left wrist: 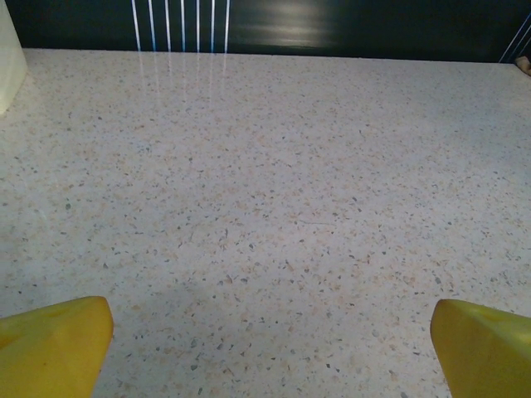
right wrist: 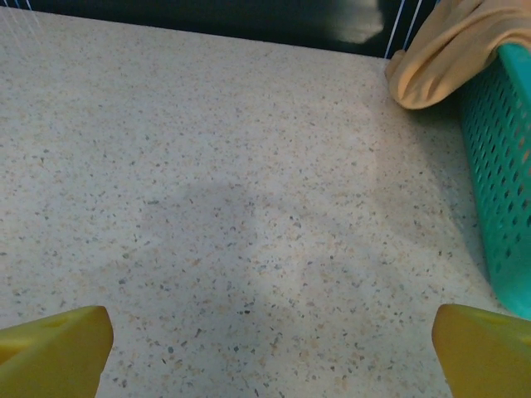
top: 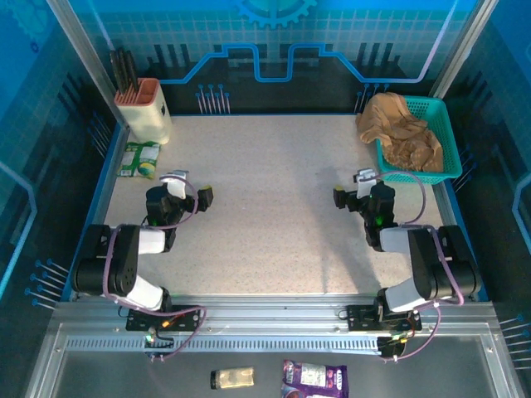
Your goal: Fold the inside-out t-shirt
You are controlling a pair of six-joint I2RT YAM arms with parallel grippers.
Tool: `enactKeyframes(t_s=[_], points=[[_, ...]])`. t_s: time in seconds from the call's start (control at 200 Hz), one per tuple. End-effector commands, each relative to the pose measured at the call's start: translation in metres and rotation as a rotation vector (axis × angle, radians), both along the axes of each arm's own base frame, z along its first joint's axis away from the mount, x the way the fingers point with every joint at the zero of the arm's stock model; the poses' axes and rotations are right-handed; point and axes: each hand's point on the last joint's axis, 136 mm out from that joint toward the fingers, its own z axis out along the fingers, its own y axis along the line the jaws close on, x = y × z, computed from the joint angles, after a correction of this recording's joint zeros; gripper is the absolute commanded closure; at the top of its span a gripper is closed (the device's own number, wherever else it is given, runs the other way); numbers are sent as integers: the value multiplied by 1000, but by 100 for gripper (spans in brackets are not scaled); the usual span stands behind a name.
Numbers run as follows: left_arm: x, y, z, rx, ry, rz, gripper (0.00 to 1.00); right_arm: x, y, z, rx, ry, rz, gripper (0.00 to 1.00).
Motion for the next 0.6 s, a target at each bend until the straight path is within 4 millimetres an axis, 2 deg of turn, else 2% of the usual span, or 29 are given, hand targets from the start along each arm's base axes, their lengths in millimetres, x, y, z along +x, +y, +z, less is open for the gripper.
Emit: enactKeyframes(t_s=[0.0,0.165,0.37,0.425,0.44,0.595], points=[[-3,5,18,32,-21,48,1,5,2,31,-23,-25,-3,0],[-7,16,44,11,8,130,1,7,0,58,-15,20,-28,0],[-19,20,77,-84,70,192,1,14,-18,83,28,161,-148,1],[-23,20,85,-112,96,206,1,14,-22,82,36,205,-167,2],[-25,21,87,-121,104,211,1,19,-23,93,42,191,-171,2],[-36,15,111,-182,197,207,1,29,-35,98,35,285,-226,7]])
